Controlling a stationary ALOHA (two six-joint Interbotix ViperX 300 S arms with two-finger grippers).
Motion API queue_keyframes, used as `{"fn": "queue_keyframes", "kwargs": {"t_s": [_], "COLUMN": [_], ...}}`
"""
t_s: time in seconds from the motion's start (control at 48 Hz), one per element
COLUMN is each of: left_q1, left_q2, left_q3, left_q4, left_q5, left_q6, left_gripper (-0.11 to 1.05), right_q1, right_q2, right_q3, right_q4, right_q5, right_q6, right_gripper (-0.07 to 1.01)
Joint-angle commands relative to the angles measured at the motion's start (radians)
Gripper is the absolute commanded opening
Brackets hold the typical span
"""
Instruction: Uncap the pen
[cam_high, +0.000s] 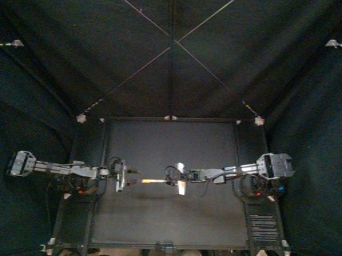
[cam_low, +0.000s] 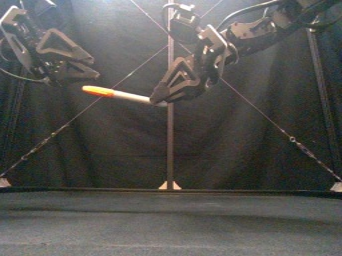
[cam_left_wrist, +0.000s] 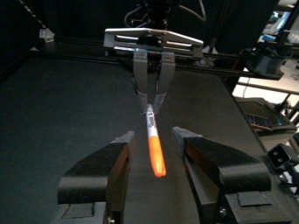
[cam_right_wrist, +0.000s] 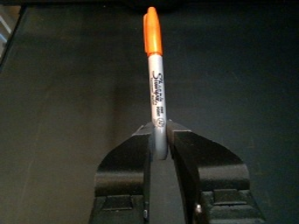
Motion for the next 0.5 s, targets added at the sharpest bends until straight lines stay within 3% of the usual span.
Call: {"fn": "queue_keyframes", "kwargs": {"t_s": [0.021,0.104,0.229,0.292,0.5], "left_q1": [-0.003,-0.002,0.009,0.011,0.006], "left_q2": [0.048,0.071,0.081,0.08,0.086], "left_q3": [-0.041,-0.043,-0.043,-0.043,-0.052], "left_q4": [0.002,-0.002,-0.005,-0.012,-0.034], "left_q5": [-0.009,-0.009,-0.009,-0.009,-0.011], "left_q6": [0.0015,0.0015,-0.0046,-0.0031,-0.0046], "left_gripper": [0.83,0.86,0.87,0.87,0.87], "right_q1": [-0.006,-0.006,-0.006,-0.006,-0.011], "right_q2": [-0.052,-0.06,-0.075,-0.078,-0.084], "right_q3": [-0.009,-0.003,0.005,0.009,0.014], "right_q4": [-0.006,-0.006,-0.006,-0.006,-0.006], "right_q5": [-0.012,-0.014,-0.017,-0.023,-0.054], "right_q6": [0.0,0.0,0.0,0.0,-0.005], "right_gripper": [0.54,0.54,0.54,0.54,0.54]}}
